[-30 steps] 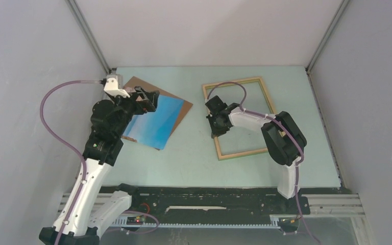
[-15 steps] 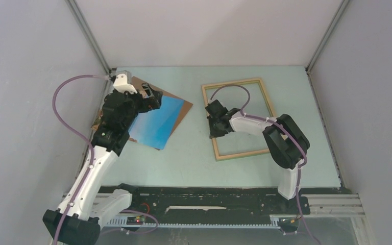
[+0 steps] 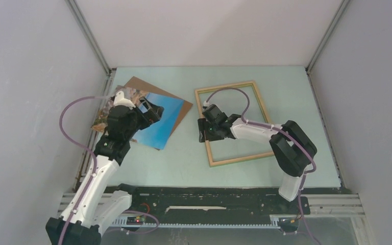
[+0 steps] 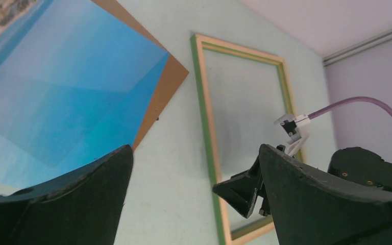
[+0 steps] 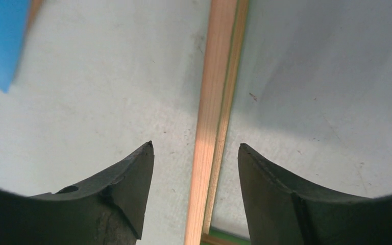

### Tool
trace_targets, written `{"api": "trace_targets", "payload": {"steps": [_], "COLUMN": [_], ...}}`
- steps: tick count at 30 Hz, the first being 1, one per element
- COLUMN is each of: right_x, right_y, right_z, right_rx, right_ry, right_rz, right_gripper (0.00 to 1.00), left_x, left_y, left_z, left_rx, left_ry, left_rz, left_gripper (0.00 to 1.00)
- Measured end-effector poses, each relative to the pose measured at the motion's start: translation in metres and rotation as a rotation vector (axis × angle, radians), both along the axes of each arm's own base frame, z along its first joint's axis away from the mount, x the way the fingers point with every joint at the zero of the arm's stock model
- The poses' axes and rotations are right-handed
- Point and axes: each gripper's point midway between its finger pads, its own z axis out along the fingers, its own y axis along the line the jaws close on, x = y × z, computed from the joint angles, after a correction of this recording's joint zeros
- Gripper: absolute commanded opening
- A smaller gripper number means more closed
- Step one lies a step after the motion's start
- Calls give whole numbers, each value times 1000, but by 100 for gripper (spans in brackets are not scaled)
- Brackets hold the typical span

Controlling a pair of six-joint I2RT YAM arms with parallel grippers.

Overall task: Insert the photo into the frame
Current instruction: Move the photo frame to the center of the board, then pick up the photo frame item at the center of the board.

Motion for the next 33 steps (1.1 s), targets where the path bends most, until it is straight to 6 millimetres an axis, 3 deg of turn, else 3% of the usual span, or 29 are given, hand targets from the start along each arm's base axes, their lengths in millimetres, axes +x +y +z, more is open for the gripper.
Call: {"api": "trace_targets", "payload": {"steps": [3,8,16,23,27,33], "right_x": [10,39,126,197,224,247], "right_y": [2,16,54,76,88,97], "right_z": [23,57,81,73,59,29], "right_rx": [52,184,317,404,446,516], "right_ry": [-58,-137,-176,-168,-151,-96], "right_rz": [19,34,28,50,76,60], "right_gripper": [70,66,63,59,60,68], "left_x": [-5,-4,20,48,61,68], "left_y": [7,26,43,59,67,71], "left_z": [-2,-42,-85,-125,-145,-169], "left_rx": [-108,-177,-217,-126,-99,-60], "left_ry": [-12,95,225,369,438,530], "left_rz": [20,125,299,409,476,509], "left_gripper": [100,100,100,100,100,100]}}
